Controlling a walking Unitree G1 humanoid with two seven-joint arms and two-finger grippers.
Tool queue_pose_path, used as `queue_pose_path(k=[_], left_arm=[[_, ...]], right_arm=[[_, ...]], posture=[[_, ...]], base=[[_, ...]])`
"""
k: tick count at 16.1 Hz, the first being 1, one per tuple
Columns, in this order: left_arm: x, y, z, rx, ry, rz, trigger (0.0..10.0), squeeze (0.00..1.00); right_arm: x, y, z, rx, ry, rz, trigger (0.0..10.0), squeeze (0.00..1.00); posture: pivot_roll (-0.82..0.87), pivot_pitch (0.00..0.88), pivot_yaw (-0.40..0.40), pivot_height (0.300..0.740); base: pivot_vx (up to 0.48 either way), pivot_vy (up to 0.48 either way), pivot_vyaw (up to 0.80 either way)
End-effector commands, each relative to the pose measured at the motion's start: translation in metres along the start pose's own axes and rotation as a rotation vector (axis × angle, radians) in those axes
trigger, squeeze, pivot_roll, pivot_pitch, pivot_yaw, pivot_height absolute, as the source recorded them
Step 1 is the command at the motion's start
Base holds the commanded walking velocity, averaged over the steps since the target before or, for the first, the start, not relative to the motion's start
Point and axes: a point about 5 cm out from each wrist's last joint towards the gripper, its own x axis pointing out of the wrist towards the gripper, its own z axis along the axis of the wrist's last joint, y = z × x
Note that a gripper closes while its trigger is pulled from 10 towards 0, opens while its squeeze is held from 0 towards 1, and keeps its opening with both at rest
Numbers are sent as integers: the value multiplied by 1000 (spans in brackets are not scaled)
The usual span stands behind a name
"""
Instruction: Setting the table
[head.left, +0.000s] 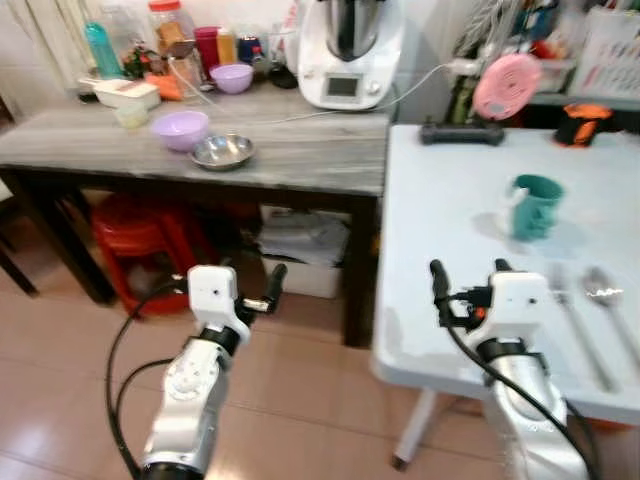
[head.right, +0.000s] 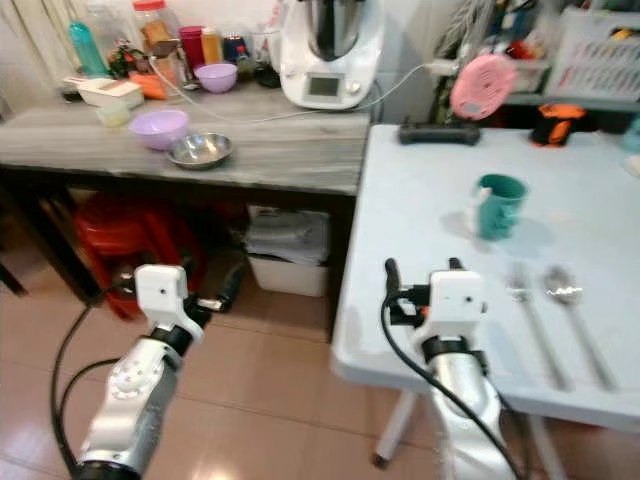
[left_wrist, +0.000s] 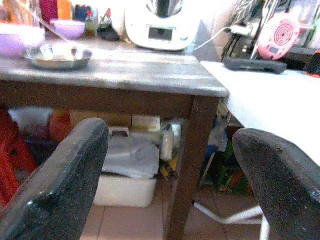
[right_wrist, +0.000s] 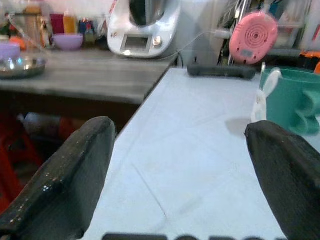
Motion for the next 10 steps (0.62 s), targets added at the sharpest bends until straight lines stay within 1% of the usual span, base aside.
queue_pose_path(k=[1,6,8,10], left_arm=[[0,6,4,13,-6,10,10000,0],[1,6,4,19,-2,9,10000,0],[2,5,4,7,-6,6,10000,0],[2,6,3,17,2,5,10000,0]], right_arm=[[2,4,2,5,-7,15,10000,0],[3,6,1,9,-4,18,10000,0],[4,7,0,13,1,19,10000,0],[5,6,-2,26,10,15,10000,0]], posture=[[-101,0,69,740],[-99,0,70,740],[-99,0,71,740],[-98,0,70,740]], base=[[0,-371,0],[0,-415,0],[0,0,0],[0,0,0]])
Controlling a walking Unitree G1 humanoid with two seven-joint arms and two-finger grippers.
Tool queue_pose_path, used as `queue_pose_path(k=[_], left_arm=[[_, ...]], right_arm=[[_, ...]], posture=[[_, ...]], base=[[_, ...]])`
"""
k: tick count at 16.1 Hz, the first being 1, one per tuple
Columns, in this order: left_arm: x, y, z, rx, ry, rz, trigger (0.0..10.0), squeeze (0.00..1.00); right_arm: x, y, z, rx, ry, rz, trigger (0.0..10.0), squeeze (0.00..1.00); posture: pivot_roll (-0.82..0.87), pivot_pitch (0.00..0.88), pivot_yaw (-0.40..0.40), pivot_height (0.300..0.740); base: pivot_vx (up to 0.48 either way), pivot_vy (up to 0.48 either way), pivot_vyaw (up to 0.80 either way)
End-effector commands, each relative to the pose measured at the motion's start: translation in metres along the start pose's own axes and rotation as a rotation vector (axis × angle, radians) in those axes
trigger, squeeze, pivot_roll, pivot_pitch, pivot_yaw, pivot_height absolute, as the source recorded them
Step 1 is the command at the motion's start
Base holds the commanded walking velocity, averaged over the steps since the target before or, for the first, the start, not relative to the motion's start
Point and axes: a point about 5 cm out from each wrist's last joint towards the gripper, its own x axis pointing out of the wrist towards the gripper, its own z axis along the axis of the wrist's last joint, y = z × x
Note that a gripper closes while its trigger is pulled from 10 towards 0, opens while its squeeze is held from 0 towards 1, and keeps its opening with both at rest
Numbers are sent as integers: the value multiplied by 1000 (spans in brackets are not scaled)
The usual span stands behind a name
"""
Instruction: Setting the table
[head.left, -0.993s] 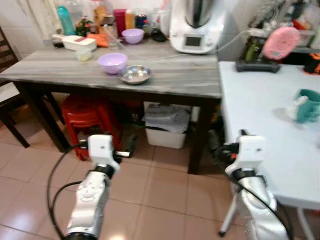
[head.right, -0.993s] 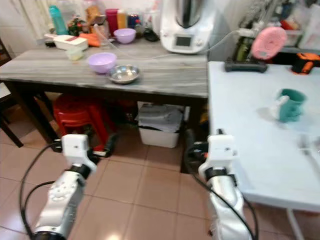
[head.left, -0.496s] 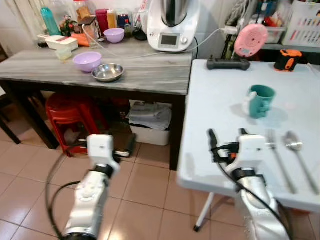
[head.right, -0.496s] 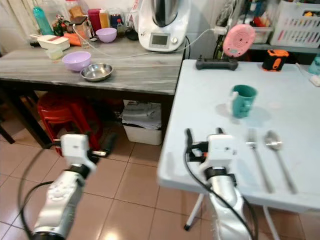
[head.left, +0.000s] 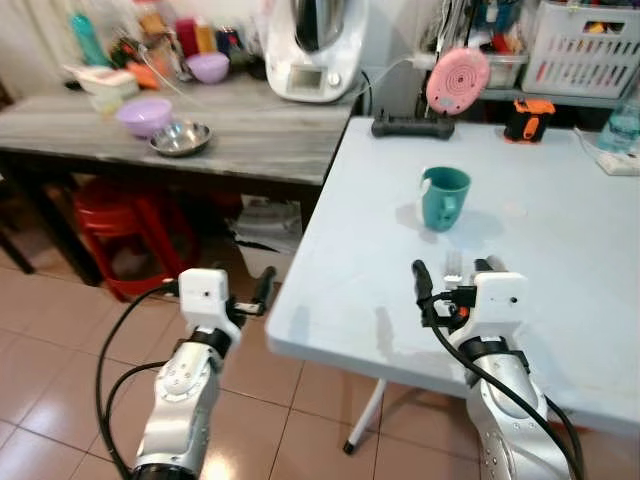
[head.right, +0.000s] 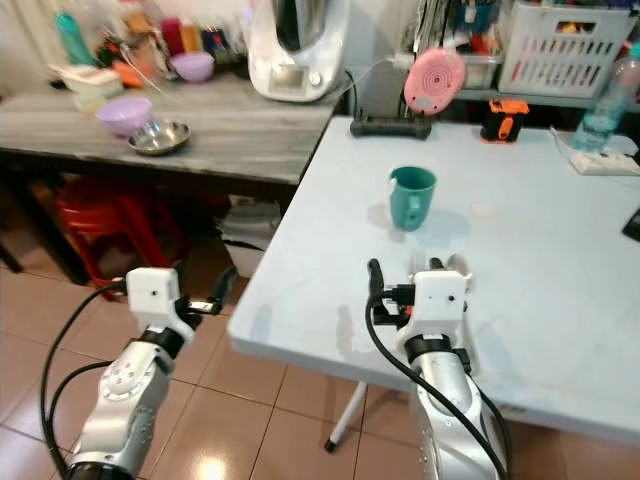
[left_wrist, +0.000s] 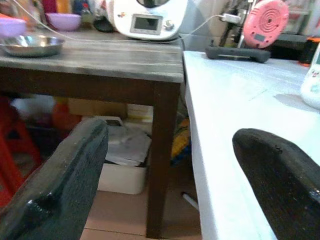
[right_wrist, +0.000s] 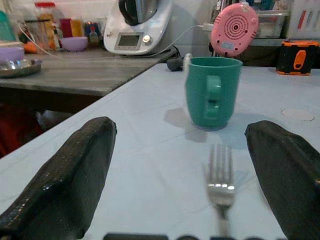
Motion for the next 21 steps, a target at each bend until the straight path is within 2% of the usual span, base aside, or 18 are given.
queue_pose_path(k=[1,3,7,9,13,17,21], left_arm=[[0,0,-3,8,19,-15,10000,0],[-2,0,-6,12,34,-31,10000,0],[-7,-2,-16,10,85,-135,10000,0],[-11,-12,-19,32,93,-282,10000,0],[-14,-22,-19,3,102,-430,10000,0],[-12,-25,-15,30,80,-451,10000,0],[-11,-29,-16,34,79,-494,10000,0]], right_arm=[[0,-2,-2,9,14,-13,10000,0],[1,-3,-6,10,33,-22,10000,0],[3,-6,-16,16,99,-46,10000,0],[11,-10,-21,-7,145,-66,10000,0],[19,-21,-38,-34,273,-111,10000,0],[16,-22,-44,-36,319,-101,10000,0],[24,-24,-50,-37,365,-52,10000,0]], posture=[[-98,0,70,740],[-100,0,67,740],[-100,0,69,740],[-103,0,71,740],[-106,2,65,740],[-112,7,59,740],[-118,6,60,740]], base=[[0,0,0],[0,0,0],[0,0,0],[0,0,0],[0,0,0],[0,0,0],[0,0,0]])
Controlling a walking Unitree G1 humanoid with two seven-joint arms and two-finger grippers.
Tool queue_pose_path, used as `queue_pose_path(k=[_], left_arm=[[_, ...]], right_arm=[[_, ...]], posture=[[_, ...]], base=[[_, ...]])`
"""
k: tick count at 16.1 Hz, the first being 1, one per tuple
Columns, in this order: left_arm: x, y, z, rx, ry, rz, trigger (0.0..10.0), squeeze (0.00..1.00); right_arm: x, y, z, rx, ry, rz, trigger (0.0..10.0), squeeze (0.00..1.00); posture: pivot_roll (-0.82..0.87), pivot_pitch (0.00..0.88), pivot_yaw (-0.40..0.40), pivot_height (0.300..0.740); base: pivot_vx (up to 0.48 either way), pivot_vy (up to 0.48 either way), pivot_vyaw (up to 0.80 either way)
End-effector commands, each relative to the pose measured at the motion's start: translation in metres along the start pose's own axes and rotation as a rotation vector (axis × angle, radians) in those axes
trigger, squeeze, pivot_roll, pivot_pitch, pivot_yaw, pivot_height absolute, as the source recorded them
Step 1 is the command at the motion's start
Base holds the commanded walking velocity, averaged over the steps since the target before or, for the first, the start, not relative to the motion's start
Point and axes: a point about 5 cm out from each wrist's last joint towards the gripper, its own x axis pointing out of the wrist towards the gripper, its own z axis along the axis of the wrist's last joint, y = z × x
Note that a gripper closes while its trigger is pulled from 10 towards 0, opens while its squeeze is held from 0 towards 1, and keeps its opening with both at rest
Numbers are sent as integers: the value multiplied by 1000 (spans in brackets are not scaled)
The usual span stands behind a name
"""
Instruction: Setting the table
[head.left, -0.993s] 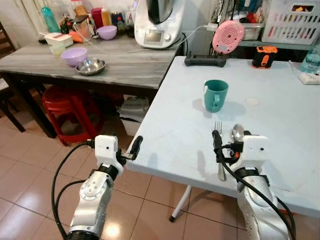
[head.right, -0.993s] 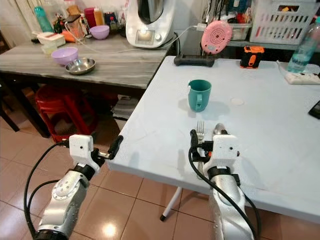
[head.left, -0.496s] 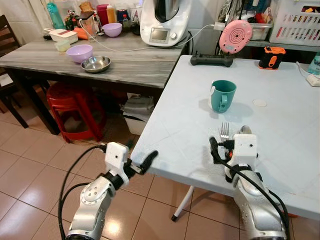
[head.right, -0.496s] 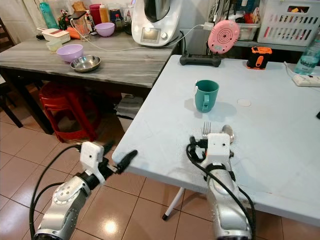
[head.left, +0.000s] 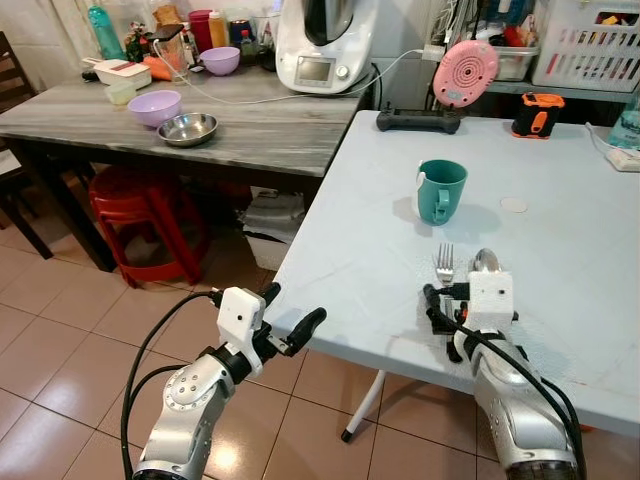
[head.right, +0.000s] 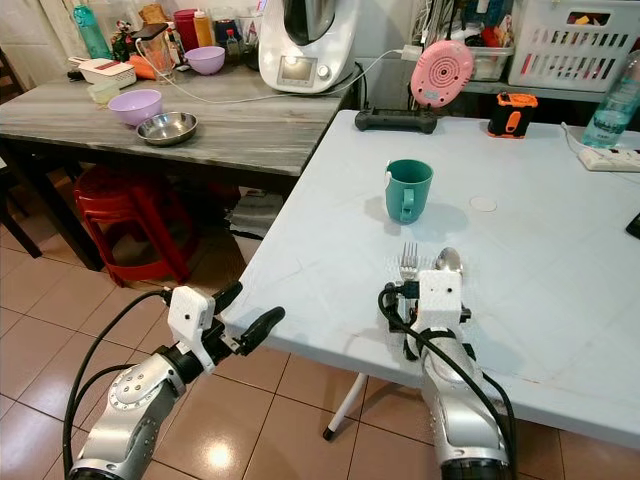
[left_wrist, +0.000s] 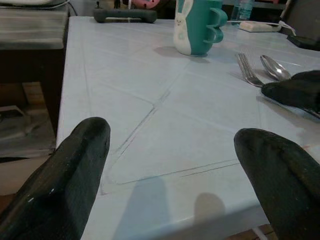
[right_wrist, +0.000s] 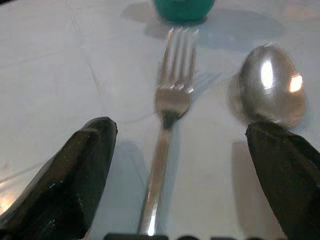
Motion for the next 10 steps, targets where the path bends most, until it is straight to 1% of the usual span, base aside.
queue_pose_path(k=[1,2,3,5,7,9,10], left_arm=[[3,0,5,36,-4,-29,10000,0],[3,0,5,40,-1,-36,10000,0],[3,0,5,44,0,-40,10000,0],[3,0,5,48,2,-42,10000,0],[2,-2,3,52,11,-65,10000,0],[2,-3,3,55,14,-80,10000,0],[2,-4,4,60,9,-95,10000,0]], right_arm=[[3,3,-1,5,23,28,4000,0],[4,5,-1,3,30,47,1137,0],[4,6,-1,4,34,60,0,0],[5,8,-1,6,39,67,0,0],[4,10,-7,27,80,92,0,0],[4,10,-8,27,87,97,0,0],[3,8,-10,29,107,105,0,0]], posture=[[-118,6,60,740],[-118,6,60,740],[-115,6,58,740],[-112,6,57,740],[-109,6,58,740],[-108,7,60,740],[-109,6,62,740]], base=[[0,0,0],[0,0,0],[0,0,0],[0,0,0],[0,0,0],[0,0,0],[0,0,0]])
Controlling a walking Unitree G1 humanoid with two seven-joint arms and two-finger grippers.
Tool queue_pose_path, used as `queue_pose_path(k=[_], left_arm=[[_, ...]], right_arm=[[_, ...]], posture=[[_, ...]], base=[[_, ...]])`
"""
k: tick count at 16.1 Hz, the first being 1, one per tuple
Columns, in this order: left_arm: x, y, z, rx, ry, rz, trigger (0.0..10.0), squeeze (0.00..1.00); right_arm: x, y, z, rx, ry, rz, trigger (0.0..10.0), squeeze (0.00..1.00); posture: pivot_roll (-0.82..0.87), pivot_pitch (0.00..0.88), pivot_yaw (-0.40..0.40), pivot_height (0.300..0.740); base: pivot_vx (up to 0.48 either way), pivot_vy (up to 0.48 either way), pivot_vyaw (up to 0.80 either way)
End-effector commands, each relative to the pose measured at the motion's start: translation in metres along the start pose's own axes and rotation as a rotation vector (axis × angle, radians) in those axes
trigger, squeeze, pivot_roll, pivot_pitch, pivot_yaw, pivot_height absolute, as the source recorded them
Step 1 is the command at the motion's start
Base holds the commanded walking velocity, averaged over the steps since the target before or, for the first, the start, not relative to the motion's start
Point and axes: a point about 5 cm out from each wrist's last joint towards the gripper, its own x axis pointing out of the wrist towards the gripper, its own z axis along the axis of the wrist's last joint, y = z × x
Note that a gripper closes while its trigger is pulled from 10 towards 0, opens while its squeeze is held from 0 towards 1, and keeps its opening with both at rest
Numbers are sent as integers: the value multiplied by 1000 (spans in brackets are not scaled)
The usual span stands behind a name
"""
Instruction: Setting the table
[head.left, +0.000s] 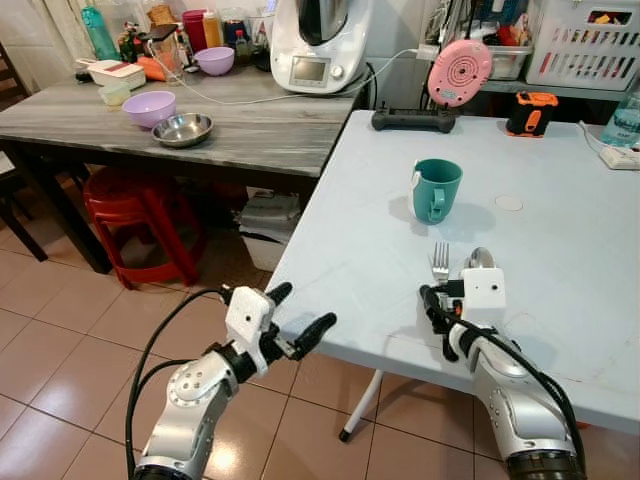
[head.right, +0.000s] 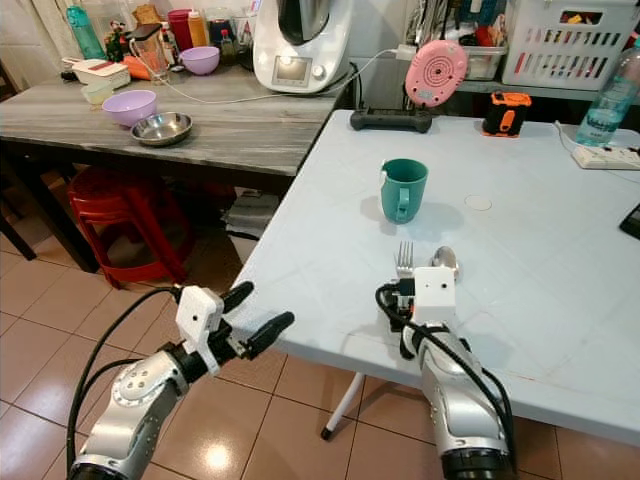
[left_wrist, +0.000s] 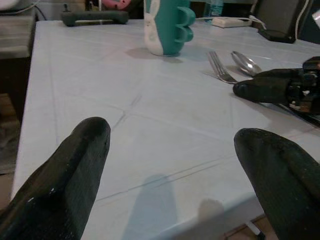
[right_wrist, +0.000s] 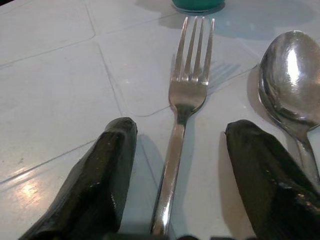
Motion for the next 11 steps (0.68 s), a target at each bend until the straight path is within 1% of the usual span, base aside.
queue_pose_path(k=[1,6,11], left_arm=[[-2,1,2,31,1,-22,10000,0],[-2,-1,2,45,12,-74,10000,0],[-1,1,2,64,18,-90,10000,0]], right_arm=[[-1,2,-14,11,84,34,0,0],[-4,-5,-21,37,127,39,0,0],[-4,-5,-23,74,147,53,0,0]], posture=[[-110,6,64,740],[-117,3,71,740],[-118,2,73,740]], base=[[0,0,0],[0,0,0],[0,0,0]])
